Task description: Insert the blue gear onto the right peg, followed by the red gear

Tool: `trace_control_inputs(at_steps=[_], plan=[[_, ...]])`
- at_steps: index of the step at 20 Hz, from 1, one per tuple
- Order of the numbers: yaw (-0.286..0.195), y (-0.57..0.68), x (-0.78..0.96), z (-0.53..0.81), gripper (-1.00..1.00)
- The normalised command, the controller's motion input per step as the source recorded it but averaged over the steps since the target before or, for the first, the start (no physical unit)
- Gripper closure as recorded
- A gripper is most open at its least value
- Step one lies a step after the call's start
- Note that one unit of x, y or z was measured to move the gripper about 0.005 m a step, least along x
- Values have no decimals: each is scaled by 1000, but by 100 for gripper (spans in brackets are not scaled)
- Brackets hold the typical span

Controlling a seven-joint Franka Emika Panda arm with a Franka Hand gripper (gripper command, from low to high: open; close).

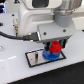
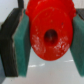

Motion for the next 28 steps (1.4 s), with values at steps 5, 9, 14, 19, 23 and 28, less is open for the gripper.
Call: trace_control_inputs(at_steps=[5, 9, 14, 19, 23, 28], plan=[[0, -85, 22, -129, 100], [0, 0, -7, 362, 100], [0, -38, 18, -36, 100], [0, -73, 64, -37, 100], [0, -42, 34, -220, 100], [0, -14, 94, -316, 100]])
